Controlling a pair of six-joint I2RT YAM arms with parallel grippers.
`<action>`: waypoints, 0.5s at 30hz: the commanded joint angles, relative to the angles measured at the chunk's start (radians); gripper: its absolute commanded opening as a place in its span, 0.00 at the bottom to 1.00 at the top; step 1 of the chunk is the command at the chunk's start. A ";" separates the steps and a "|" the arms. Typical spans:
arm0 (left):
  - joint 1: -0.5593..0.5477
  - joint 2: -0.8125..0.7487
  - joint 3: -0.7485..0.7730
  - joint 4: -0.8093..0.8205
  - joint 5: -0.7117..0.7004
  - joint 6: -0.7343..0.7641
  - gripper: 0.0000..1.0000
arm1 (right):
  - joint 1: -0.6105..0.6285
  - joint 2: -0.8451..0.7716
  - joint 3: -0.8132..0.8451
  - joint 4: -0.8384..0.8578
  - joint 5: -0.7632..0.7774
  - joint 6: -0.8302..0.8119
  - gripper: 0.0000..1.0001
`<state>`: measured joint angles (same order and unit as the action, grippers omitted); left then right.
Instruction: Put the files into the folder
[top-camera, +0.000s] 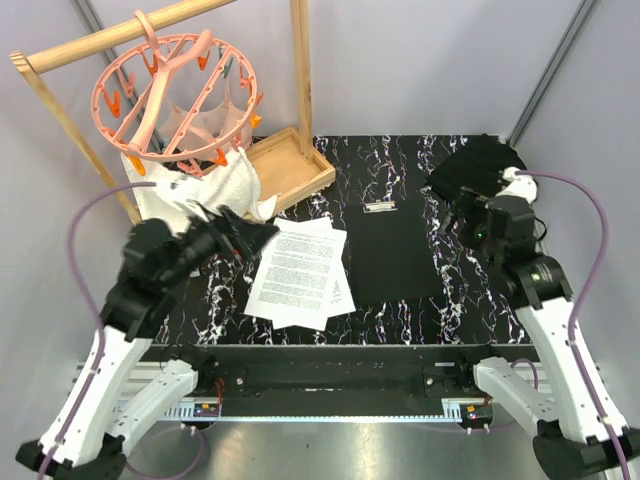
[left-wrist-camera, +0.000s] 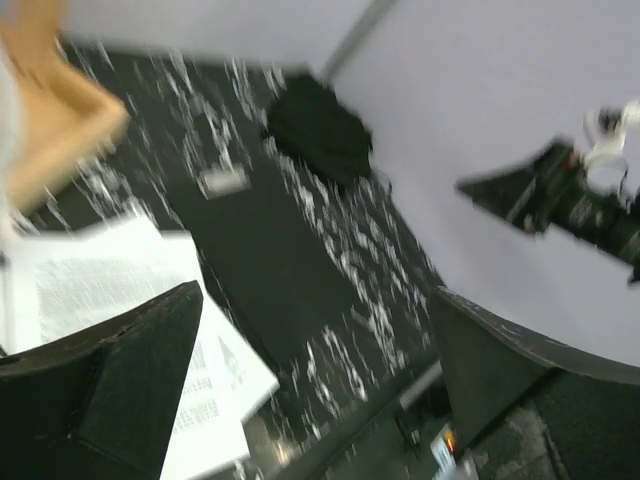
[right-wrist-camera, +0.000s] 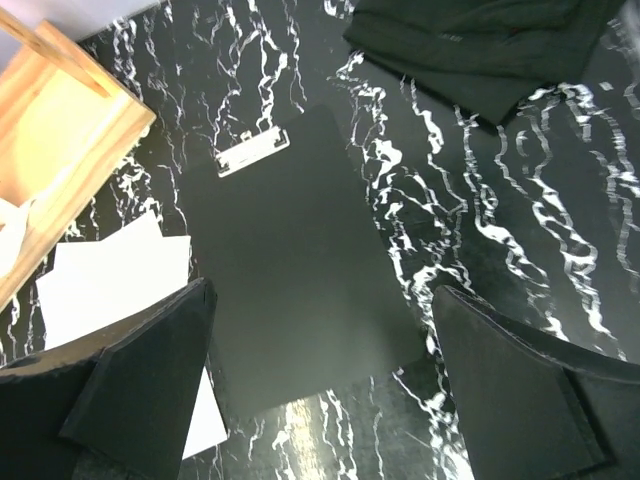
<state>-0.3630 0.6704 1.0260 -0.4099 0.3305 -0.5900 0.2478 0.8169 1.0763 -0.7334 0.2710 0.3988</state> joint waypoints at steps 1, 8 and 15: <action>-0.141 0.038 -0.131 0.100 -0.025 -0.025 0.99 | -0.004 0.135 -0.060 0.179 -0.082 0.015 1.00; -0.525 0.236 -0.257 0.264 -0.260 -0.005 0.99 | -0.004 0.502 -0.063 0.445 -0.234 -0.155 1.00; -0.665 0.561 -0.288 0.408 -0.240 -0.014 0.96 | -0.002 0.970 0.327 0.425 -0.384 -0.256 0.98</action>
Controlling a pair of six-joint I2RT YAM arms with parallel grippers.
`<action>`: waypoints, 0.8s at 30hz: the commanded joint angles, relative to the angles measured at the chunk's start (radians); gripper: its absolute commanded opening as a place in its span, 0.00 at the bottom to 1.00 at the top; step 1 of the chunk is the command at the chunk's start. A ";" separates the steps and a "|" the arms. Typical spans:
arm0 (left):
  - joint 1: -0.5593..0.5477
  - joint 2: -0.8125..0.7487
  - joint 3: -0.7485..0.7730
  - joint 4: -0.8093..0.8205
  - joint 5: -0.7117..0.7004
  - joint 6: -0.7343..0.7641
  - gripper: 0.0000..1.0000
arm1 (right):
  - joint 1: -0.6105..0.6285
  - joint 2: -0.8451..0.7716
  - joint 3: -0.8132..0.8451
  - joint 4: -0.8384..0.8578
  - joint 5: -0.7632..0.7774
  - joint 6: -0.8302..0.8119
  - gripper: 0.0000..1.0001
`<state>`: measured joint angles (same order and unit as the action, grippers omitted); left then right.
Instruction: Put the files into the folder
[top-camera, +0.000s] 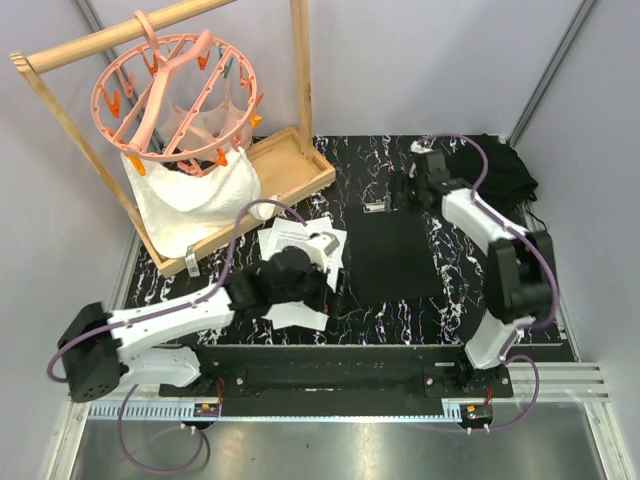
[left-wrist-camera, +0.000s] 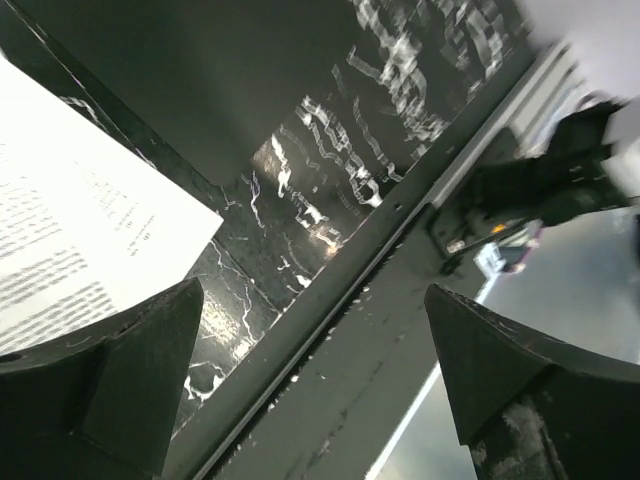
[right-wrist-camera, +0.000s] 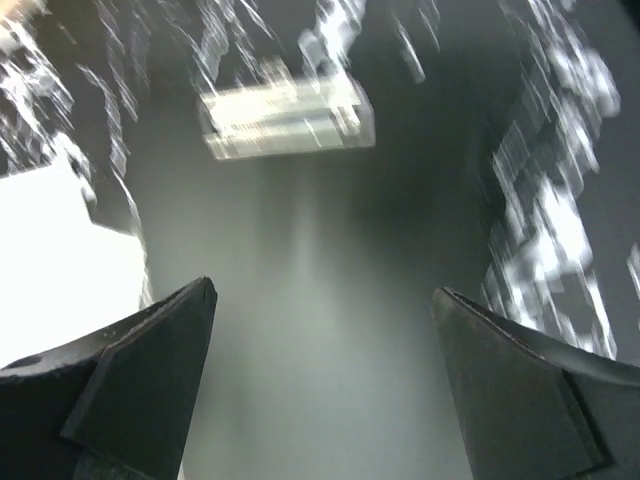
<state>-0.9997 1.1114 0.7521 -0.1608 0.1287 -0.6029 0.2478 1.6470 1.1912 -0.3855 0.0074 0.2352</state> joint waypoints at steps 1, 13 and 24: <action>-0.028 0.145 -0.016 0.193 -0.031 -0.012 0.96 | -0.002 0.213 0.290 0.074 -0.132 -0.097 0.97; -0.028 0.588 0.252 0.294 0.171 0.002 0.66 | -0.002 0.620 0.720 -0.029 -0.127 -0.109 0.93; -0.031 0.818 0.432 0.254 0.269 0.025 0.48 | -0.059 0.708 0.757 -0.101 -0.187 -0.128 0.94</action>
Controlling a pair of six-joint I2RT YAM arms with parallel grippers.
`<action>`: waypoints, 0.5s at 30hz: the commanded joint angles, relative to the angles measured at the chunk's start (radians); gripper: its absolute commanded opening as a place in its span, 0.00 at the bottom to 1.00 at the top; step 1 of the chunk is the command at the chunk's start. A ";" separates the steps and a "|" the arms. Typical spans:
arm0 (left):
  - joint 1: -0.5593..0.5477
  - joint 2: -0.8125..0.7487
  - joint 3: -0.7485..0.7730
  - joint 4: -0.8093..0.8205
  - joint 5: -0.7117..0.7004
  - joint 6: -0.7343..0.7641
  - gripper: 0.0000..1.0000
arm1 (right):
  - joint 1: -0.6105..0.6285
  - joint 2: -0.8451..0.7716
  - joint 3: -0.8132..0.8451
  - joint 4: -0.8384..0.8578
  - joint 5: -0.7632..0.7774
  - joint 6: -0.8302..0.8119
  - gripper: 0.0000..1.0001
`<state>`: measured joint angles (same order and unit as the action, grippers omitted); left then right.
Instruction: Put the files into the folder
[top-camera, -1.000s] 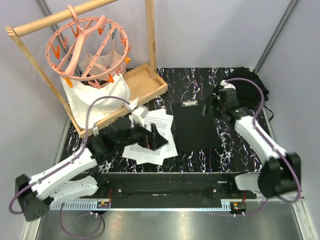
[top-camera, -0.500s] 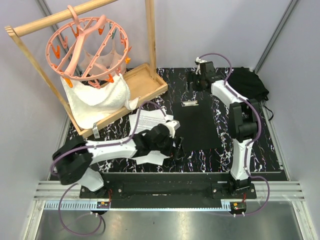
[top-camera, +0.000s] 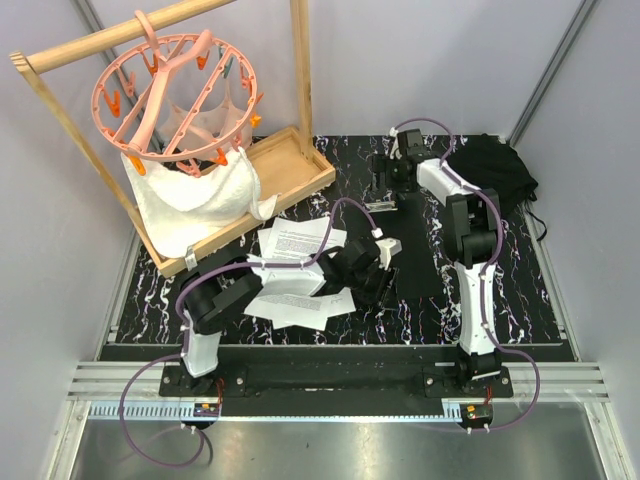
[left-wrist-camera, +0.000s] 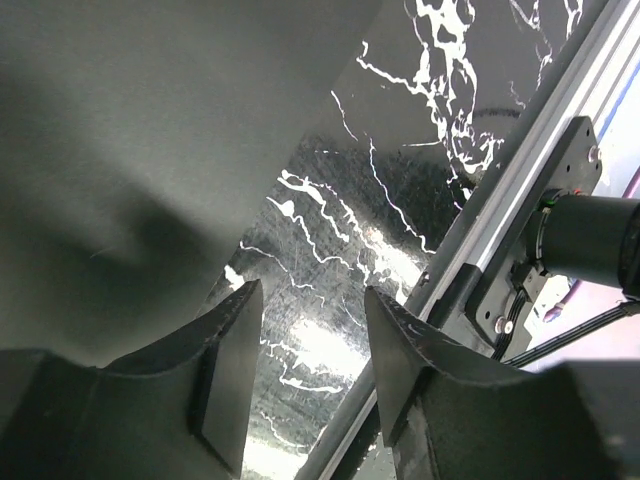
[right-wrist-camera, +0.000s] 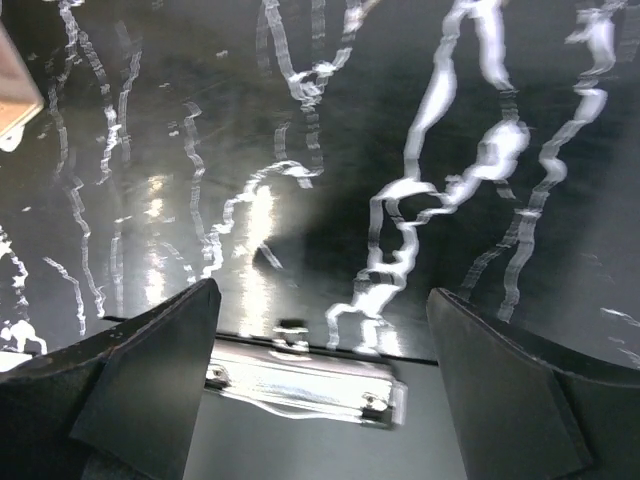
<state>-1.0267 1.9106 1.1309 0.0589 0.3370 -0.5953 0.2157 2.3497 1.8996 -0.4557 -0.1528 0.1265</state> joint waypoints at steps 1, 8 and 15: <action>-0.006 0.025 0.055 0.035 0.060 0.017 0.48 | -0.033 0.008 0.047 -0.037 -0.027 -0.015 0.94; -0.001 0.062 0.053 -0.036 0.007 0.008 0.47 | -0.058 -0.047 -0.075 -0.046 -0.001 0.062 0.93; 0.034 0.062 0.013 -0.077 -0.036 0.017 0.47 | -0.067 -0.206 -0.332 -0.031 0.077 0.124 0.93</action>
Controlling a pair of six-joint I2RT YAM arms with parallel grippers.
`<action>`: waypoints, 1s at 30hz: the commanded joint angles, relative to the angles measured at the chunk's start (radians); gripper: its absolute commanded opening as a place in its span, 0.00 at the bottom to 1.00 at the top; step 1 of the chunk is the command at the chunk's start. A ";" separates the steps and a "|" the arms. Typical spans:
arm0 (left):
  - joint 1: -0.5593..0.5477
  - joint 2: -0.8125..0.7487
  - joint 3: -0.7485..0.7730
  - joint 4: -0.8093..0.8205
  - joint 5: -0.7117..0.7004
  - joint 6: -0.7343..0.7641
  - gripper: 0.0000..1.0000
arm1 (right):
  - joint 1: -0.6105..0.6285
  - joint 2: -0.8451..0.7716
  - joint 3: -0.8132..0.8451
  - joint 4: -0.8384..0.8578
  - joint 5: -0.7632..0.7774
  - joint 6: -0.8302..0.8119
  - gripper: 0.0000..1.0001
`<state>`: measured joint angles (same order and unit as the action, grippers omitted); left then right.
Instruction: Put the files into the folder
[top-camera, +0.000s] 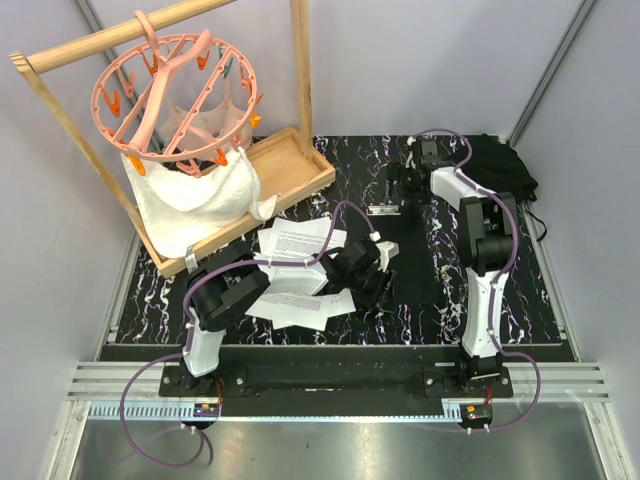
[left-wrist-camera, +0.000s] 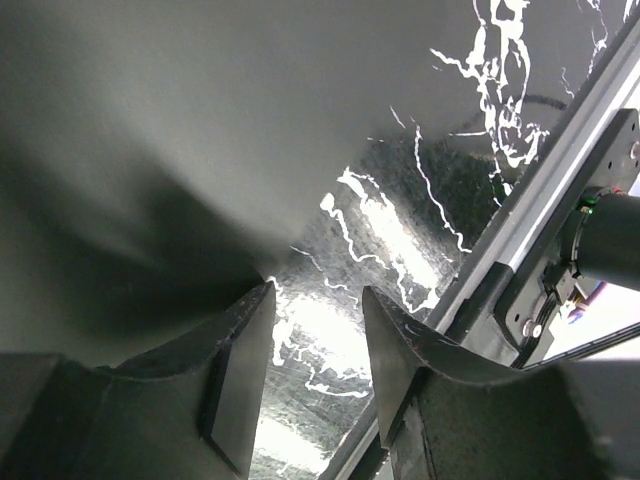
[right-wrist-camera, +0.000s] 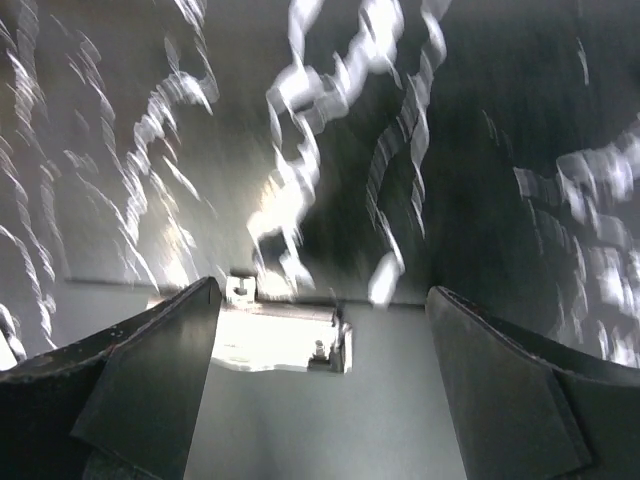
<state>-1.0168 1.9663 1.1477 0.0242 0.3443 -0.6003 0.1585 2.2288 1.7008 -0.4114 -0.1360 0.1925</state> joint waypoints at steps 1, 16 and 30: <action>0.029 0.009 -0.005 -0.046 -0.047 0.025 0.47 | -0.013 -0.106 -0.163 -0.072 0.074 0.071 0.93; 0.075 0.010 0.003 -0.070 -0.070 0.040 0.47 | -0.071 -0.606 -0.711 -0.014 0.259 0.144 0.95; 0.060 -0.164 -0.074 -0.032 0.034 0.030 0.61 | -0.056 -0.198 -0.066 0.037 -0.072 -0.027 0.90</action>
<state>-0.9638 1.8069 1.0523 -0.0505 0.3332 -0.5755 0.0853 1.9316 1.5009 -0.3988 -0.0486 0.2371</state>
